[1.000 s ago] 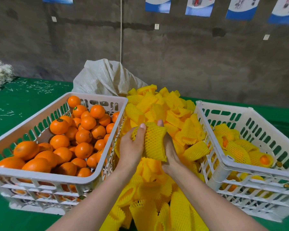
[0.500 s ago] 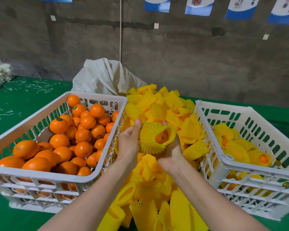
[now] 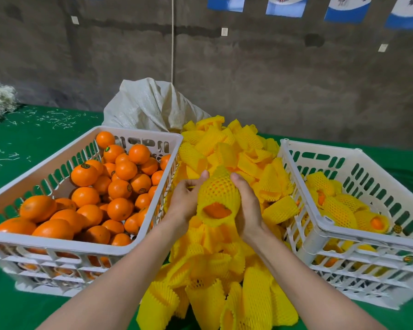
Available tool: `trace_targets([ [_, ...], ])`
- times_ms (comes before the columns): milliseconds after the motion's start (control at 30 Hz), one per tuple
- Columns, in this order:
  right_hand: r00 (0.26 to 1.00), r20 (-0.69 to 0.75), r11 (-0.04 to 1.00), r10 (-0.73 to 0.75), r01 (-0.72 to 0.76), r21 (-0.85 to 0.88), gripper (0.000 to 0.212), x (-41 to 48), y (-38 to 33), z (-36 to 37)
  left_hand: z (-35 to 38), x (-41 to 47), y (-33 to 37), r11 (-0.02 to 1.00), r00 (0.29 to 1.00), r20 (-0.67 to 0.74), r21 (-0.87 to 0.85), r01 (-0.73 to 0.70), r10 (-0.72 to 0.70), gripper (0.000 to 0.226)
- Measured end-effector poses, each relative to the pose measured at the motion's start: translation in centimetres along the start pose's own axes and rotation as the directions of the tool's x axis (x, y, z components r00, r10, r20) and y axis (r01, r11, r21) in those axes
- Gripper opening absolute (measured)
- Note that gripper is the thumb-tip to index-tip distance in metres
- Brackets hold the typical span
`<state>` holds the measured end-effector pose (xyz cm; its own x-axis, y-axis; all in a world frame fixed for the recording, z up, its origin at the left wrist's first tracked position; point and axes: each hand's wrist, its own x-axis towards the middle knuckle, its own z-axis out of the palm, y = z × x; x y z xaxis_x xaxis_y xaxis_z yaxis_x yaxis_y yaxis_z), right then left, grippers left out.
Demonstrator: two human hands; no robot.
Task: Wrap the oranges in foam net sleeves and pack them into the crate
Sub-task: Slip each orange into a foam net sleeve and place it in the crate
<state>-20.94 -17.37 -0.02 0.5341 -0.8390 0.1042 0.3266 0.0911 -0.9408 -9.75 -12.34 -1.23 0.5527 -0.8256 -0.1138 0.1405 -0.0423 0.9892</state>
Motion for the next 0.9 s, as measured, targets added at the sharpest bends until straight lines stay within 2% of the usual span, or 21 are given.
trace_targets([
  [33,0.993,0.023,0.983,-0.119,0.121,-0.135,0.023,-0.1,-0.2,-0.3,-0.2,-0.1,0.5,0.978,0.975,0.131,-0.08,0.19,-0.179,0.052],
  [67,0.975,0.072,0.938,-0.209,0.22,-0.268,0.029,-0.3,-0.2,-0.8,-0.3,-0.4,1.0,0.932,0.919,0.265,-0.138,0.336,-0.292,0.055],
  [133,0.952,0.129,0.863,-0.277,0.305,-0.403,0.04,-0.6,-0.2,-1.4,-0.1,-0.8,1.2,0.867,0.838,0.423,-0.198,0.457,-0.345,0.055],
  [267,0.947,0.076,0.853,-0.313,0.316,-0.416,0.026,-0.8,-0.7,-2.1,0.8,-0.8,0.7,0.895,0.861,0.424,-0.208,0.394,-0.281,0.056],
  [367,0.933,0.065,0.781,-0.353,0.333,-0.528,0.047,-1.0,-0.8,-2.8,0.7,-0.9,0.7,0.92,0.838,0.47,-0.121,0.372,-0.277,0.057],
  [467,0.937,0.091,0.758,-0.337,0.327,-0.564,0.045,-0.9,-0.9,-3.4,0.8,-1.4,1.1,0.93,0.791,0.54,-0.04,0.365,-0.287,0.057],
  [567,0.949,0.122,0.78,-0.291,0.31,-0.545,0.046,-0.5,-1.1,-4.2,1.2,-1.7,1.2,0.949,0.798,0.536,0.018,0.316,-0.275,0.056],
  [633,0.945,0.118,0.748,-0.306,0.316,-0.583,0.034,-0.7,-0.9,-4.7,1.9,-1.8,1.4,0.959,0.837,0.486,0.015,0.282,-0.254,0.05],
  [700,0.941,0.082,0.731,-0.329,0.308,-0.608,0.012,-1.2,-0.7,-5.3,2.7,-2.0,1.6,0.962,0.875,0.413,0.006,0.273,-0.251,0.047],
  [767,0.943,0.053,0.753,-0.328,0.295,-0.588,0.028,-2.2,-0.6,-5.9,3.7,-2.2,1.7,0.962,0.904,0.359,-0.047,0.267,-0.234,0.042],
  [833,0.94,0.115,0.741,-0.321,0.325,-0.588,0.037,-3.1,-0.6,-6.6,4.8,-2.4,1.5,0.963,0.921,0.344,-0.127,0.237,-0.181,0.036],
  [900,0.931,0.196,0.703,-0.309,0.362,-0.613,0.043,-3.9,-0.5,-7.1,6.2,-2.7,1.3,0.959,0.934,0.33,-0.195,0.208,-0.135,0.017],
])
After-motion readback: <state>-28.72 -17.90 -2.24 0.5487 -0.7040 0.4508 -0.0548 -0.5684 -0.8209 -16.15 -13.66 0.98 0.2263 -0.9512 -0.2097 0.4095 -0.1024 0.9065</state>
